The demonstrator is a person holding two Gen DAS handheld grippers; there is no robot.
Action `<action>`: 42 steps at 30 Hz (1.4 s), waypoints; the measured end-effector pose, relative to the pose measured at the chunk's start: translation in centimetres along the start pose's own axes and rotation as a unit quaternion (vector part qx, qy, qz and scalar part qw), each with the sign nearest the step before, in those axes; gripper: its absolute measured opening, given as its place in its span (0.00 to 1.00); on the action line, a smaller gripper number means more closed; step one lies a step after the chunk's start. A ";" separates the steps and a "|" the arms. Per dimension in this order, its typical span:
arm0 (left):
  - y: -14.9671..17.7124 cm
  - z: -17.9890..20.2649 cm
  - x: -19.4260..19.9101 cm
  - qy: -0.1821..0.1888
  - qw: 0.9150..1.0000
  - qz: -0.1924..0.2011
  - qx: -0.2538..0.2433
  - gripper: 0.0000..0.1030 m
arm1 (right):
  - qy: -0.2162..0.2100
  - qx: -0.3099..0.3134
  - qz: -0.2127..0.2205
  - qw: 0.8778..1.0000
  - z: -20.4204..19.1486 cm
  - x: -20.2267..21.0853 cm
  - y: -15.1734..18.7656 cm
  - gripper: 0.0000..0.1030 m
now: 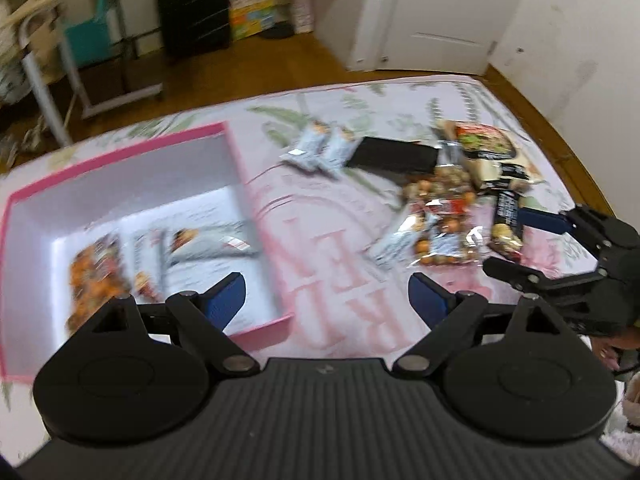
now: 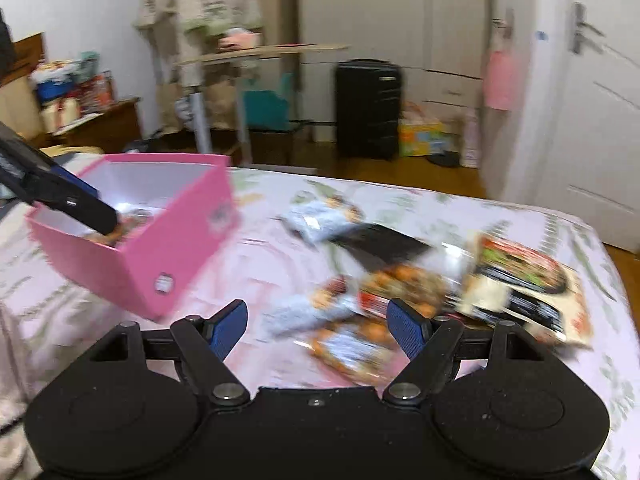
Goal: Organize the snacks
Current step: 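Grasp the black cracker pack with the right tool while the left tool approaches a wafer bar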
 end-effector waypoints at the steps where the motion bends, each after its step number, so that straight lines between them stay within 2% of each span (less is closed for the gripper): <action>1: -0.3 0.8 -0.4 -0.002 1.000 0.007 -0.008 0.86 | 0.011 -0.003 0.001 1.000 0.8 -0.2 0.4 0.79; 4: -1.1 2.8 -1.9 0.006 1.000 0.017 -0.019 0.86 | 0.033 -0.026 -0.009 0.999 3.2 -0.9 1.8 0.79; 7: -1.8 4.6 -3.9 0.023 0.999 0.020 -0.032 0.86 | 0.039 -0.076 -0.012 0.996 6.0 -2.0 3.1 0.79; 10: -2.4 6.2 -6.5 0.032 0.999 0.029 -0.031 0.86 | 0.081 -0.156 -0.008 0.984 9.2 -3.3 4.5 0.79; 12: -2.6 6.8 -8.6 0.037 0.999 0.017 -0.021 0.85 | 0.083 -0.210 -0.011 0.974 10.7 -4.1 5.5 0.78; 14: -3.0 7.3 -10.6 0.039 0.999 0.018 -0.019 0.85 | 0.101 -0.221 -0.020 0.970 11.5 -4.9 6.3 0.78; 17: -3.4 8.2 -13.1 -0.005 0.998 0.028 -0.056 0.85 | 0.141 -0.210 -0.032 0.967 12.3 -5.6 7.0 0.78; 20: -3.8 8.4 -14.8 -0.037 0.995 0.033 -0.085 0.85 | 0.114 -0.249 -0.042 0.961 13.2 -6.5 7.9 0.79; 22: -3.9 8.3 -15.5 -0.048 0.993 0.031 -0.105 0.85 | 0.107 -0.272 -0.032 0.956 13.6 -6.7 8.0 0.80; 24: -3.7 8.1 -16.4 -0.052 0.992 0.015 -0.113 0.83 | 0.111 -0.276 -0.029 0.954 13.7 -7.2 7.6 0.86; 27: -3.2 7.7 -17.6 -0.041 0.995 -0.016 -0.090 0.73 | 0.129 -0.261 -0.037 0.956 13.3 -8.2 7.0 0.90; 29: -3.0 7.6 -17.6 -0.009 0.998 -0.030 -0.062 0.53 | 0.157 -0.235 -0.040 0.959 12.9 -8.7 6.9 0.88; 30: -3.0 7.5 -17.6 0.003 0.998 -0.039 -0.049 0.49 | 0.170 -0.221 -0.040 0.959 12.7 -8.9 7.0 0.82; 31: -2.8 7.4 -17.7 0.006 0.998 -0.046 -0.041 0.42 | 0.190 -0.202 -0.039 0.960 12.4 -8.8 7.2 0.79; 33: -2.6 7.4 -17.7 0.007 0.998 -0.054 -0.039 0.39 | 0.198 -0.186 -0.031 0.962 12.1 -8.1 7.5 0.68; 35: -2.5 7.5 -17.6 0.002 0.997 -0.058 -0.041 0.38 | 0.195 -0.191 -0.031 0.961 12.2 -7.2 8.1 0.62; 39: -2.7 7.7 -17.8 -0.010 0.998 -0.061 -0.032 0.38 | 0.182 -0.195 -0.039 0.963 12.1 -6.1 8.9 0.63; 42: -3.2 7.4 -18.3 -0.012 0.998 -0.055 -0.023 0.38 | 0.180 -0.200 -0.045 0.962 12.1 -6.7 8.7 0.70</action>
Point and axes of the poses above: each gripper's, at about its wrist camera, not at the fingertips, and x roughly against the way its jaws point, z to its right, y to its underside, the point moved 10 cm from there along -x, roughly the way its jaws point, and after that the axes turned 9 degrees about -z, right-handed, at the moved point
